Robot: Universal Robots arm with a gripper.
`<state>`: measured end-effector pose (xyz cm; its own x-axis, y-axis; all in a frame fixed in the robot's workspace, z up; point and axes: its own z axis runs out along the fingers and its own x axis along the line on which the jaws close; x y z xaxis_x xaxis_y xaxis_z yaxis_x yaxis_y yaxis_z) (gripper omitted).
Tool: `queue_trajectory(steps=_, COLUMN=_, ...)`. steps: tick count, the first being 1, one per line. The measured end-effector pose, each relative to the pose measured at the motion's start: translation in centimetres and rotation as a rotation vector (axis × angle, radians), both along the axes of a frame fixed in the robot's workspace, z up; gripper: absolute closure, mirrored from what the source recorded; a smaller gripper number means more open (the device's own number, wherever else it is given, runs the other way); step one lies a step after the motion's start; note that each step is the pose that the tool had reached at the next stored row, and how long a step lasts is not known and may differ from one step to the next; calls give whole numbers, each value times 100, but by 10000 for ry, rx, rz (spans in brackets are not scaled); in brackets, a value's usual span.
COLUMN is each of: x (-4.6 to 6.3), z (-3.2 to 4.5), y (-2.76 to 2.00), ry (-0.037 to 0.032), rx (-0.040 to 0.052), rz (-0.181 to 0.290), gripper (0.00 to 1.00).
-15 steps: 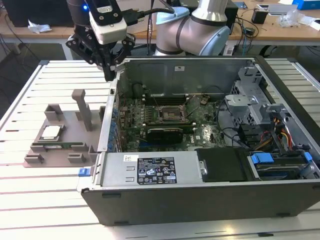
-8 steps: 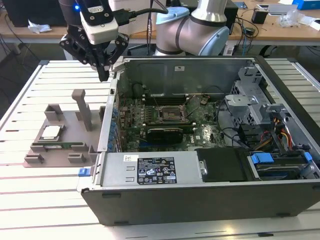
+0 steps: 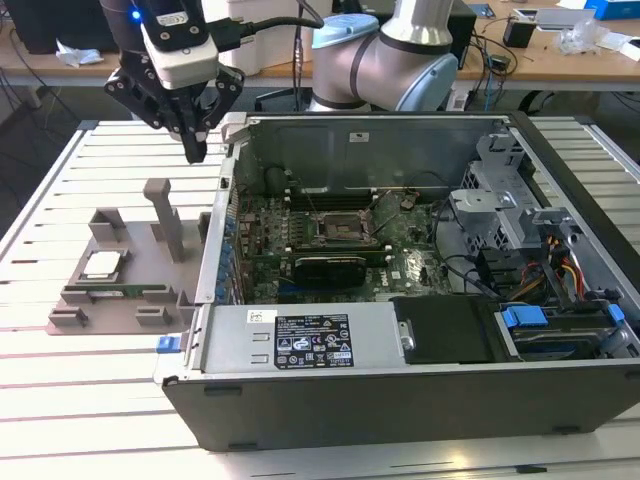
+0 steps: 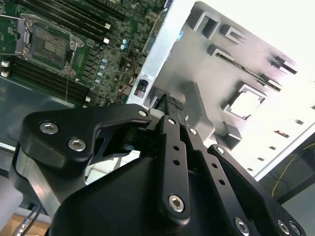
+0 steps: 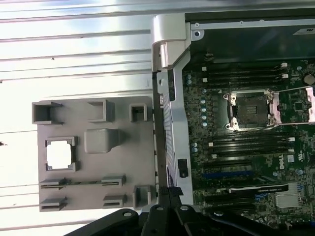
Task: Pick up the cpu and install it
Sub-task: 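Reach for the cpu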
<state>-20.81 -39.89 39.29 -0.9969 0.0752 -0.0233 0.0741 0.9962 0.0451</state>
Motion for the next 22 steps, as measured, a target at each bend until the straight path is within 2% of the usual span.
queue_trajectory(steps=8, x=-142, z=0, y=0, ry=0, rx=-1, rz=0, gripper=89)
queue_trajectory(steps=22, x=-504, z=-3, y=0, ry=0, rx=0, rz=-2, gripper=89)
